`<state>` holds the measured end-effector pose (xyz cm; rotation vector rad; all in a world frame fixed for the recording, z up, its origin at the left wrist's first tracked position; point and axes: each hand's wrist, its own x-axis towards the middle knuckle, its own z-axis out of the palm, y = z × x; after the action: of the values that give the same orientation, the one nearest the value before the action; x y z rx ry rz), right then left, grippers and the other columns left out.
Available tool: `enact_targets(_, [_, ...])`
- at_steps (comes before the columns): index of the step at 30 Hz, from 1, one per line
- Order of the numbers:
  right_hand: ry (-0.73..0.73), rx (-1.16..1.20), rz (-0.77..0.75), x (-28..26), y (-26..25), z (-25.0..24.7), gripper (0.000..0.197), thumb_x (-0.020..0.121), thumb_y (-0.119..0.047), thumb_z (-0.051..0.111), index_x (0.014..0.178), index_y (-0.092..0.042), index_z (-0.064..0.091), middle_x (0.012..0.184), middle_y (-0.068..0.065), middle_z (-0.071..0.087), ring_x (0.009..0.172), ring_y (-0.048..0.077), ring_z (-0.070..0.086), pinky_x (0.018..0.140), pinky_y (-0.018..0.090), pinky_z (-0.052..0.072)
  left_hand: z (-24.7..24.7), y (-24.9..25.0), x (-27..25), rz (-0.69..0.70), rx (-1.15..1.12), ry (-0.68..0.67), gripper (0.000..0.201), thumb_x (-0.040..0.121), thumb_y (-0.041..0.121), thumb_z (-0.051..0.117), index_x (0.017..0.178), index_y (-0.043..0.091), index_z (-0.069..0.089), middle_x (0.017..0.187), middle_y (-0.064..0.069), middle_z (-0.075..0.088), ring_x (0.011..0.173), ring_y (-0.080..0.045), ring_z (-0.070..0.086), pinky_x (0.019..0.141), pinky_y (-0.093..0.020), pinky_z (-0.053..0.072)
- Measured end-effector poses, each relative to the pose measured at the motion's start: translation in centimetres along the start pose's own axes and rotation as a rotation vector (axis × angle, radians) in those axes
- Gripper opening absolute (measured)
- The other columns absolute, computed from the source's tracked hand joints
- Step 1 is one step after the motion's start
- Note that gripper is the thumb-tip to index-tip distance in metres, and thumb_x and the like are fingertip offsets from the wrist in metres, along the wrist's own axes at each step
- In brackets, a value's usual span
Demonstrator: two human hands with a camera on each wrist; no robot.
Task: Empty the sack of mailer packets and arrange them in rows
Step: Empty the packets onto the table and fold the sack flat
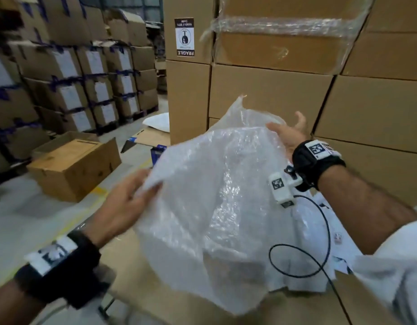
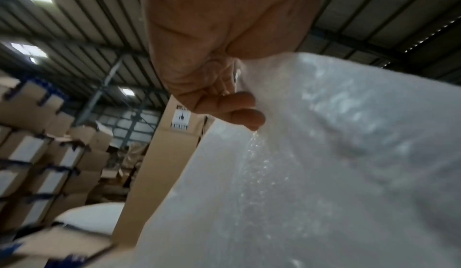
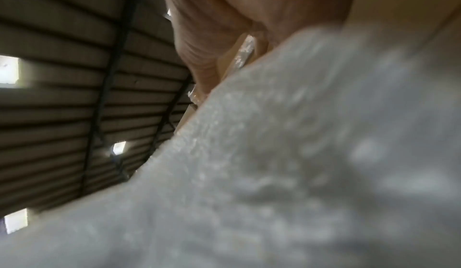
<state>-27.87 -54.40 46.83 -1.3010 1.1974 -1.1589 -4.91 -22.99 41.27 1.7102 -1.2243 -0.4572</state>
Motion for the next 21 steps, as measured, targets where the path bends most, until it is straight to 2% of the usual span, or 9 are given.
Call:
enact_targets(3, [-0.179,-0.128,-0.008,-1.3,0.2,-3.5,0.115,0.057,-0.052,0.094,0.152,-0.035,0.032,0.149,0.000,0.046,0.121,0.026,0.059,0.095,0.046,0.054,-2.6,6.2,4.0,0.041,-0.027,0.155,0.035,0.097,0.054,0.049,0.106,0.026,0.068,0.094,0.004,0.074,0.081,-0.013,0.072,0.066,-0.032,0.058])
enact_targets(6, [-0.334,-0.224,0.012,-2.5,0.8,-5.8,0.111,0.052,-0.061,0.093,0.145,-0.026,0.045,0.116,-0.007,0.071,0.084,0.012,0.072,0.066,0.029,0.059,-4.1,11.6,7.1,0.055,-0.101,0.176,0.046,0.096,0.057,0.050,0.099,0.016,0.069,0.092,0.001,0.073,0.077,-0.015,0.072,0.062,-0.027,0.055])
enact_targets(8, [-0.401,-0.209,-0.030,-3.0,1.3,-7.2,0.079,0.071,-0.047,0.088,0.137,-0.024,0.051,0.074,-0.010,0.074,0.054,0.003,0.065,0.050,0.018,0.052,-4.4,14.6,7.8,0.129,-0.089,0.144,0.045,0.095,0.059,0.050,0.094,0.018,0.069,0.090,0.002,0.073,0.073,-0.011,0.070,0.060,-0.024,0.052])
enact_targets(10, [-0.428,-0.155,-0.086,-3.5,1.1,-8.4,0.048,0.089,-0.025,0.075,0.133,-0.023,0.055,0.062,-0.009,0.069,0.046,0.002,0.060,0.046,0.015,0.049,-4.6,16.2,7.6,0.191,-0.048,0.125,0.049,0.094,0.061,0.050,0.097,0.016,0.070,0.097,-0.002,0.074,0.082,-0.017,0.071,0.071,-0.031,0.056])
enact_targets(13, [-0.403,-0.097,-0.099,-3.9,0.6,-9.8,0.034,0.084,-0.017,0.079,0.116,-0.019,0.068,0.092,0.009,0.076,0.064,0.011,0.069,0.053,0.021,0.054,-4.7,16.2,6.1,0.207,-0.072,0.143,0.058,0.091,0.064,0.053,0.103,0.010,0.070,0.103,-0.007,0.073,0.091,-0.026,0.069,0.086,-0.042,0.055])
enact_targets(16, [-0.175,-0.131,-0.184,-5.0,0.0,-10.3,0.019,0.088,-0.042,0.074,0.099,-0.026,0.068,0.102,-0.004,0.072,0.085,0.010,0.067,0.072,0.028,0.057,-4.0,15.3,5.0,0.180,-0.058,0.189,0.049,0.093,0.060,0.053,0.078,0.019,0.075,0.076,0.007,0.073,0.067,-0.010,0.068,0.068,-0.028,0.055])
enact_targets(17, [-0.051,-0.148,-0.305,-6.3,-0.6,-10.6,0.025,0.091,-0.052,0.066,0.102,-0.030,0.067,0.105,-0.010,0.069,0.092,0.004,0.065,0.084,0.031,0.056,-3.4,15.2,4.7,0.164,-0.059,0.214,0.050,0.094,0.057,0.051,0.064,0.025,0.075,0.064,0.011,0.070,0.055,-0.003,0.064,0.057,-0.019,0.052])
enact_targets(19, [0.036,-0.129,-0.711,-11.0,-1.8,-11.0,0.040,0.090,-0.066,0.057,0.113,-0.034,0.062,0.119,-0.001,0.064,0.113,0.007,0.060,0.103,0.041,0.048,-2.5,14.9,4.3,0.152,-0.078,0.228,0.056,0.096,0.054,0.049,0.051,0.029,0.071,0.055,0.013,0.066,0.045,0.002,0.059,0.045,-0.012,0.044])
enact_targets(21, [-0.141,-0.264,-1.099,-17.2,-1.7,-11.3,0.066,0.079,-0.074,0.065,0.128,-0.031,0.055,0.136,0.017,0.052,0.133,0.025,0.048,0.112,0.050,0.037,-2.1,14.8,4.2,0.142,-0.116,0.191,0.057,0.098,0.052,0.048,0.054,0.024,0.071,0.057,0.012,0.067,0.047,0.000,0.060,0.045,-0.014,0.045])
